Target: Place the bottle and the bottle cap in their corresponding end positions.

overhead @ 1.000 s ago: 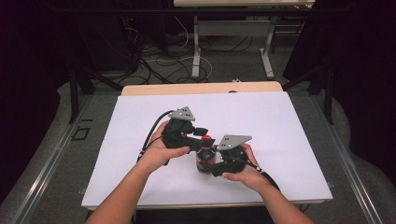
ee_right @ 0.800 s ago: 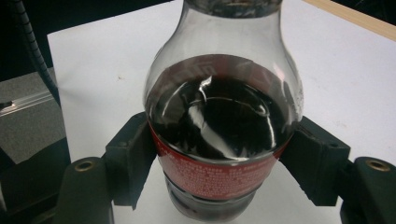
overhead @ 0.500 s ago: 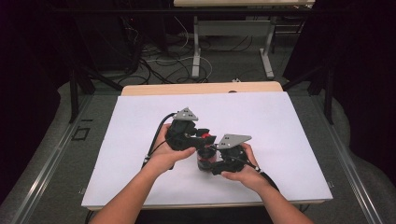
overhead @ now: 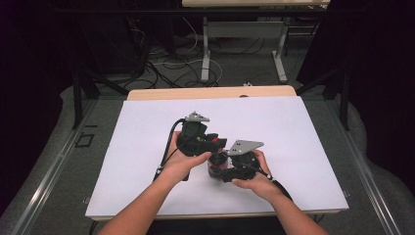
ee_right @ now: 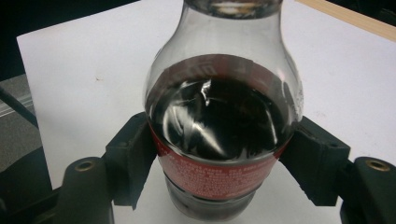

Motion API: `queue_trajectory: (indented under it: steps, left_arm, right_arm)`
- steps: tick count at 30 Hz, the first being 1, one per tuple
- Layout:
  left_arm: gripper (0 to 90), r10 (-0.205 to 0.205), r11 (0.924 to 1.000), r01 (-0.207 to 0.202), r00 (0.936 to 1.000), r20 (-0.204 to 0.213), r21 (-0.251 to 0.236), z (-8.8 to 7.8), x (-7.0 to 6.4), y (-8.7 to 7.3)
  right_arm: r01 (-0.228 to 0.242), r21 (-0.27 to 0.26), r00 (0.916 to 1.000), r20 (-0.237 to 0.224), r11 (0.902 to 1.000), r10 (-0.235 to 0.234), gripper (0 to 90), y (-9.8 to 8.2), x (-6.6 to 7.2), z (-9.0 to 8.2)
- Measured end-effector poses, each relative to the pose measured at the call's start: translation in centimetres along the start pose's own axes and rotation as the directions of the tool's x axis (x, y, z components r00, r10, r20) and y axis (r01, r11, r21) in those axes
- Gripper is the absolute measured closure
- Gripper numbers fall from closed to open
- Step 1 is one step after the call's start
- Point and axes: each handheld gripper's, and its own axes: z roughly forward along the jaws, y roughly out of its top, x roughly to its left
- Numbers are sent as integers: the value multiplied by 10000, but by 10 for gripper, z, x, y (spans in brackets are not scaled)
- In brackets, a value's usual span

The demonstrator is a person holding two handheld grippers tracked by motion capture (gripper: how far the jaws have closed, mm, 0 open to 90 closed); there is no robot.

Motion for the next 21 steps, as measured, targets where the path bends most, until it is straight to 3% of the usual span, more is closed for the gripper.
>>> queue_trajectory:
  steps: [7,11,15,21]
  left_arm:
    - [610,-239,9997,239,9997,32,-36,-6,6,3]
    - [610,-418,9990,417,9990,-134,-128,-10,12,4]
    - [611,-589,9980,581,9978,-313,-238,-14,21,4]
    - [611,-1209,9922,1193,9915,-473,-364,-18,37,-1]
  right_arm:
    - [-28,61,10000,-5,10000,28,297,-1,-1,1]
    - [-10,171,10000,-1,9999,10,297,0,-2,-1]
    - [-22,-52,9999,162,10000,22,298,-1,-4,-1]
    - [-98,-110,9992,395,9999,102,297,-1,-8,-2]
